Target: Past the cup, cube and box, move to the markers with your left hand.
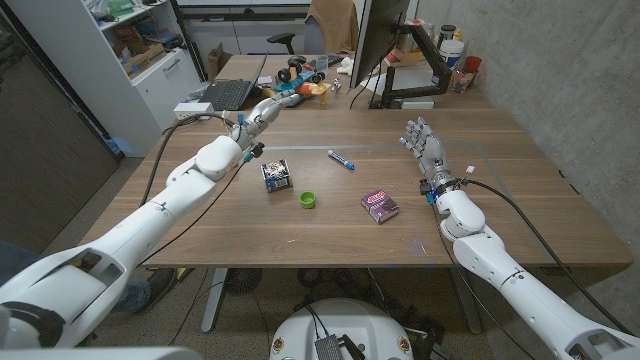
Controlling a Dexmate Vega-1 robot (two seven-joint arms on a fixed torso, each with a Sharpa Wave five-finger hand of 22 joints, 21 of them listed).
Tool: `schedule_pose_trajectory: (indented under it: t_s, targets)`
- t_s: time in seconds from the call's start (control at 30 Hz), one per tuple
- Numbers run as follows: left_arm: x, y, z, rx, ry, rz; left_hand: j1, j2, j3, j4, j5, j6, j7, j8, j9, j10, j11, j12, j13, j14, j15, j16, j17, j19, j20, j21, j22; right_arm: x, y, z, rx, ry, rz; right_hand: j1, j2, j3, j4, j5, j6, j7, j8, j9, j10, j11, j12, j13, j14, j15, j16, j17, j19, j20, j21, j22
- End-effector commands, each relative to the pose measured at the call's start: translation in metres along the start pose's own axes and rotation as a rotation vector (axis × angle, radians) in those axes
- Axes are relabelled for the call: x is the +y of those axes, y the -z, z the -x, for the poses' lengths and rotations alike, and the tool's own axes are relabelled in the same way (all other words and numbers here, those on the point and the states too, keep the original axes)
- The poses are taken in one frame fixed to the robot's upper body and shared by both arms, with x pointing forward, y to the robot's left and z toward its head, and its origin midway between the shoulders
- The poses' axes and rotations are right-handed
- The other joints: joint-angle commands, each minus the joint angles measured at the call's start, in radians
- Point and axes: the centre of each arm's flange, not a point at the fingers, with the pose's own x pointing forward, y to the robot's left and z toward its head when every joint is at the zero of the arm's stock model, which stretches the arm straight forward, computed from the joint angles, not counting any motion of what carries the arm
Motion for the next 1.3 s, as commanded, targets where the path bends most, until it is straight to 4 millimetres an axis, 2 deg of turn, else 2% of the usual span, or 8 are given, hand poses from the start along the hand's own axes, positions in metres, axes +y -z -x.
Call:
schedule_pose_trajectory:
  t_s: [0.03,0.97,1.3]
  targets:
    - [-0.002,-0.005,-0.005,-0.002,0.015,-0.063,0.011,0.002,0.003,-0.004,0.004,0.004,0.004,0.006,0.006,0.008,0.001,0.004,0.003,0.006,-0.002,0.004,0.004,-0.008,0.006,0.0,0.002,0.003,-0.001,-0.001,-0.009,-0.003,-0.001,0.003,0.005,-0.004,-0.002,-0.003,0.009,0.003,0.001,0.003,0.011,-0.001,0.004,0.002,0.008,0.003,0.005,0.002,0.005,0.004,-0.001,0.002]
    - [-0.014,-0.014,-0.022,0.004,0.057,-0.245,0.023,0.004,0.006,-0.01,0.004,0.003,0.0,0.004,0.006,0.007,-0.003,0.003,0.003,0.005,-0.006,0.003,0.004,-0.01,0.015,0.001,0.002,0.012,-0.003,0.002,-0.031,-0.008,-0.015,0.002,0.006,-0.006,-0.004,-0.004,0.009,-0.002,0.0,0.003,0.011,-0.006,0.004,0.002,0.01,0.002,0.006,-0.002,0.003,0.006,-0.003,0.002]
    - [-0.025,-0.019,-0.028,-0.004,0.08,-0.305,0.028,0.005,0.007,-0.013,0.004,0.003,-0.001,0.004,0.006,0.004,-0.002,0.001,0.003,0.004,-0.004,0.002,0.004,-0.011,0.017,0.001,0.002,0.013,-0.005,0.002,-0.034,-0.01,-0.015,0.002,0.006,-0.007,-0.004,-0.004,0.009,-0.003,0.001,0.003,0.013,-0.003,0.004,0.001,0.009,0.002,0.006,-0.004,0.001,0.007,-0.003,0.002]
